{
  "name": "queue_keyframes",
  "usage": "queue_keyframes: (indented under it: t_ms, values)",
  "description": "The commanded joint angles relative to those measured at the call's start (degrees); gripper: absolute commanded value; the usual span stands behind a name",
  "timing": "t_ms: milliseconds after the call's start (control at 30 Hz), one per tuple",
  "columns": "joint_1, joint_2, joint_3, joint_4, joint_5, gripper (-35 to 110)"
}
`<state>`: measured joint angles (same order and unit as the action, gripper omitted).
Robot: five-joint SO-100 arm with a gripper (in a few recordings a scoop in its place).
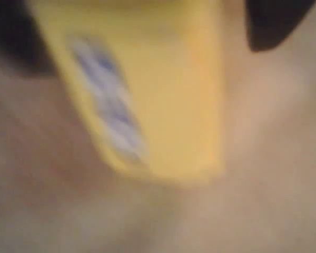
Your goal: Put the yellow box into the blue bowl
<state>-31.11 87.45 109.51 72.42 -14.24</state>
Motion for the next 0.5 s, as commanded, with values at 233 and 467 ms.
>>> queue_keyframes:
  t_ms: [233, 467]
  values:
    - [0.6, 1.6, -2.2, 0.5, 0.4, 0]
    - [0.7, 13.4, -2.2, 2.7, 0.5, 0]
